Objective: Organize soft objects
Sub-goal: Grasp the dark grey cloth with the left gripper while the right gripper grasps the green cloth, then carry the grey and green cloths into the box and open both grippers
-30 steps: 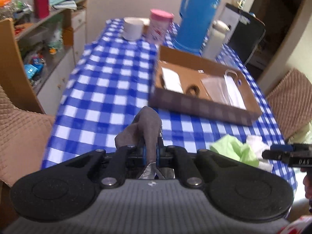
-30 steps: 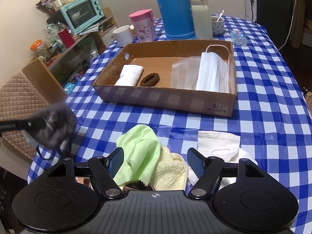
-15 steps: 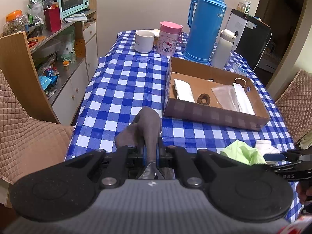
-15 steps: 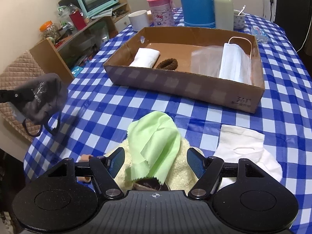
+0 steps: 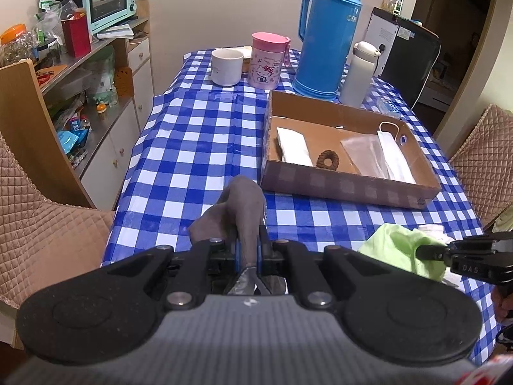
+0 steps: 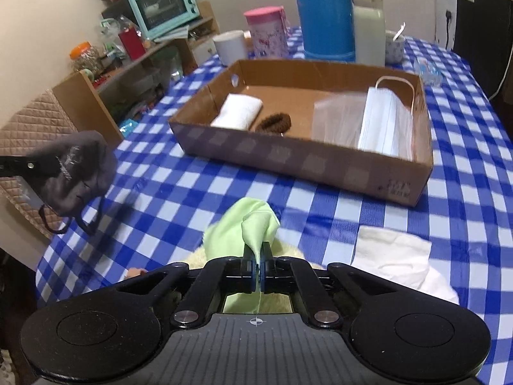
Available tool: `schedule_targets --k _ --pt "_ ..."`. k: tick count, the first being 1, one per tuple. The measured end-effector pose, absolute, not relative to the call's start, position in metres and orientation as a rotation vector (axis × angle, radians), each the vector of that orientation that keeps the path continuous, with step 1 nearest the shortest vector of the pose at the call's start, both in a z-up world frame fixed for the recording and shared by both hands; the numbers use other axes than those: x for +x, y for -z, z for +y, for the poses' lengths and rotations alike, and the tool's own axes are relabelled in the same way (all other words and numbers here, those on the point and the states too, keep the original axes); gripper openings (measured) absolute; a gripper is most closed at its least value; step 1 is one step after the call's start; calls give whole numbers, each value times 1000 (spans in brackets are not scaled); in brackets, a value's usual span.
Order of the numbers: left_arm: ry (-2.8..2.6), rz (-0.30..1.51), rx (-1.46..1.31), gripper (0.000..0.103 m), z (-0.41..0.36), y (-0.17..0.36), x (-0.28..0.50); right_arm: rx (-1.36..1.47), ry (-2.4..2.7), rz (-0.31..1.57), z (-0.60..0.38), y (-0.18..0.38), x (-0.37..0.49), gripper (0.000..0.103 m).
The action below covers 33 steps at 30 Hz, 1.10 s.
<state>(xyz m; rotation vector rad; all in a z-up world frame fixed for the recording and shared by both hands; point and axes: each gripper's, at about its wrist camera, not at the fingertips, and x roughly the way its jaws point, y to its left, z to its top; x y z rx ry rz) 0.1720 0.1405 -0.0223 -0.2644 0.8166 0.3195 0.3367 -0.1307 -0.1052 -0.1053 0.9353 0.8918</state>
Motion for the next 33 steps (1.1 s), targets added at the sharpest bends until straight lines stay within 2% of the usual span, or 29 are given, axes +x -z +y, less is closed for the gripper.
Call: schedule_targets --k 17,33 --pt "-239 737 -188 8 131 -9 216 -21 -927 761 -137 34 358 2" --pt "-106 709 -98 8 109 -19 323 62 -878 667 -112 -1 429 2"
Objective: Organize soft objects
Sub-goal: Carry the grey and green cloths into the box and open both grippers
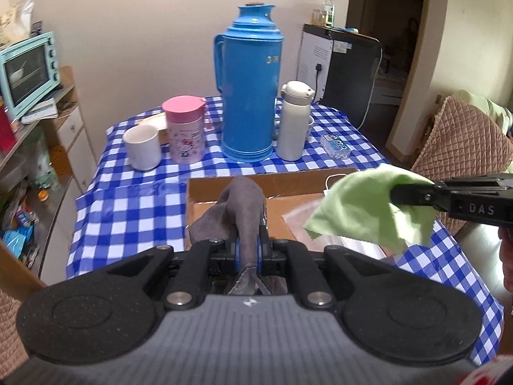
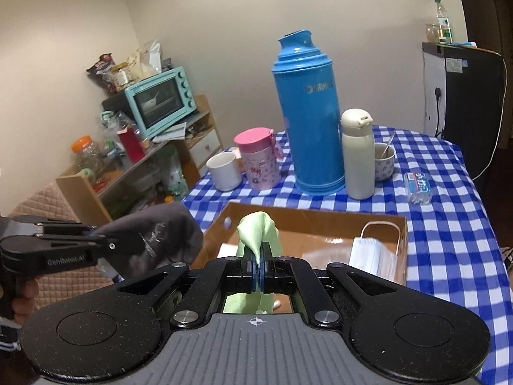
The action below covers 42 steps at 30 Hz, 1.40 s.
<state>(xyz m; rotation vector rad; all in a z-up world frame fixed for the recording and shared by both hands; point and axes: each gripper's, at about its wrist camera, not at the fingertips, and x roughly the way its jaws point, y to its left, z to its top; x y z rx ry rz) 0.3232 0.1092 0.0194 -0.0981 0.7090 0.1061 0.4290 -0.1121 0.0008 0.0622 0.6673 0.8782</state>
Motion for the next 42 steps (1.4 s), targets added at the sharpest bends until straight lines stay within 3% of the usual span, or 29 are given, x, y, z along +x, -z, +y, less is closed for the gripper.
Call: schedule_targets --k 15,33,38,42 --pt "-79 779 -78 8 118 16 413 98 -816 732 -79 33 491 2" --pt "-81 845 -82 9 129 54 462 126 -774 784 -63 68 525 2" --pt "-90 884 -69 18 127 72 472 137 -765 790 -60 75 528 2" --pt "-75 915 -76 18 129 89 475 126 -762 805 -55 84 530 2"
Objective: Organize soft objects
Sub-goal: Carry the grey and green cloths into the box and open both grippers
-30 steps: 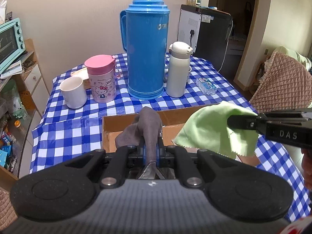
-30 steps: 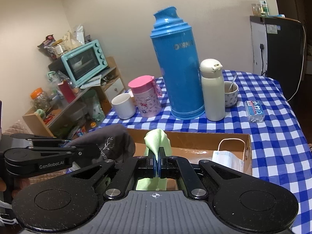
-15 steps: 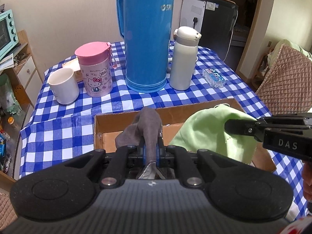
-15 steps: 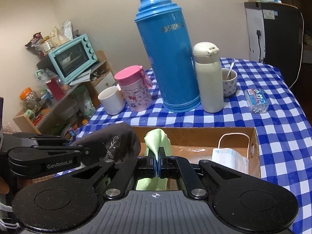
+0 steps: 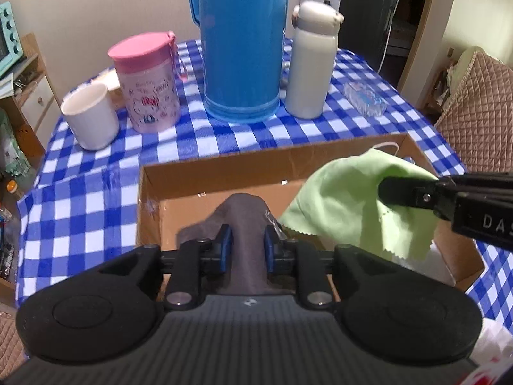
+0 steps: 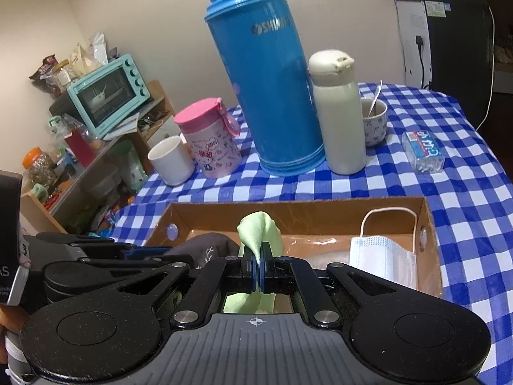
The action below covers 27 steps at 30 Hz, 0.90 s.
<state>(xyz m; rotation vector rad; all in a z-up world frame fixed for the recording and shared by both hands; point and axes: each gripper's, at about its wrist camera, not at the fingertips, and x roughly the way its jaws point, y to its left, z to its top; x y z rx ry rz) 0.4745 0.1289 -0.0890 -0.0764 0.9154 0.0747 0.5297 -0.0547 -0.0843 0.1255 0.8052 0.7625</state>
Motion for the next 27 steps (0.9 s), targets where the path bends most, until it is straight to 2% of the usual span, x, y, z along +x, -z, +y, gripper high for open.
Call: schedule_targets --k 6,17,20,24,25,26,27 --pt "-62 945 -100 8 132 106 472 72 -771 862 -40 108 529 2" --pt "-63 993 -103 8 131 125 471 -17 -764 996 -22 154 532 2" --pt "-62 994 -107 12 131 124 470 -25 -758 1007 -24 156 531 2" --pt "-63 984 -106 25 129 119 467 -42 -763 1000 -26 150 528 4" --pt "-62 981 -101 28 129 117 465 -46 -769 996 -27 148 527 5" --pt "-61 979 -98 29 128 116 464 -50 -773 993 -28 146 526 11" --pt "-62 976 -96 34 128 114 463 -52 -773 990 -28 144 524 27"
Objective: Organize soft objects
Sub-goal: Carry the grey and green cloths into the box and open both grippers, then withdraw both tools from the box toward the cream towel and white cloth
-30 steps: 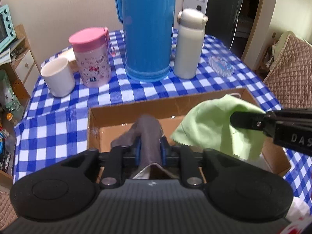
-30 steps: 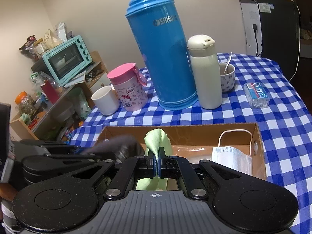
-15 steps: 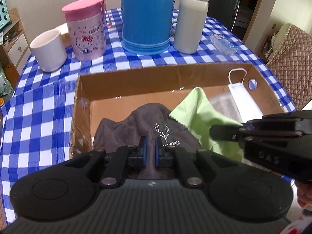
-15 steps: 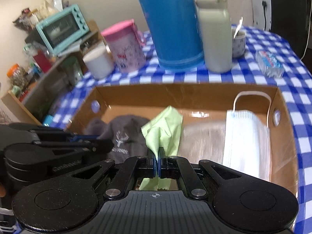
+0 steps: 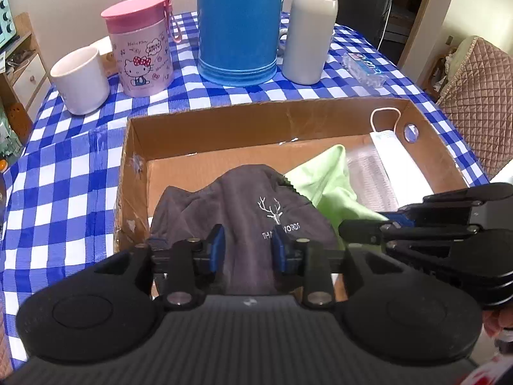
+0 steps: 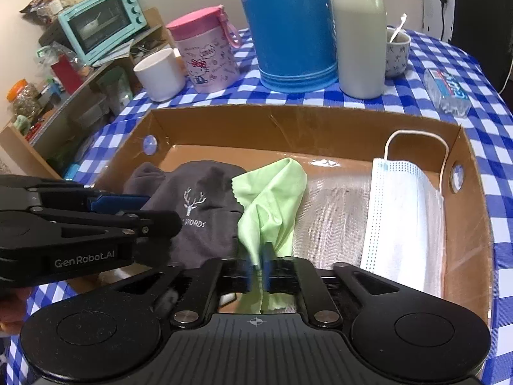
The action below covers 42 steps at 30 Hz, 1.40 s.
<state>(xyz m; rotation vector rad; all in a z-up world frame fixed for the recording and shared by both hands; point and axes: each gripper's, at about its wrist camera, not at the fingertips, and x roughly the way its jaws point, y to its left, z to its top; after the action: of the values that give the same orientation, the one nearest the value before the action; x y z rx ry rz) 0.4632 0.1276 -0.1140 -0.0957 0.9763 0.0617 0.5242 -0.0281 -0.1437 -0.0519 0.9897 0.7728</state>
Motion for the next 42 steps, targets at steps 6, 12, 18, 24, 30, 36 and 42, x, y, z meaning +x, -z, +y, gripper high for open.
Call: schedule_targets --k 6,12,18,24,30,36,42 --pt "-73 956 -103 47 127 103 453 -34 -759 923 -40 127 510 66" --pt "-78 925 -110 48 123 86 436 -13 -742 880 -55 111 495 68" --pt "-92 891 -133 49 122 64 412 19 -726 857 -75 93 478 68" --pt "-100 872 -174 50 119 44 384 69 -705 849 -98 75 458 68" --pt "-120 851 -181 50 112 26 348 97 -697 842 -118 60 431 68" --pt "-145 848 -170 50 101 14 310 119 -698 851 -137 52 400 68" --pt "-147 857 -182 50 87 10 271 113 -711 859 -152 47 369 68"
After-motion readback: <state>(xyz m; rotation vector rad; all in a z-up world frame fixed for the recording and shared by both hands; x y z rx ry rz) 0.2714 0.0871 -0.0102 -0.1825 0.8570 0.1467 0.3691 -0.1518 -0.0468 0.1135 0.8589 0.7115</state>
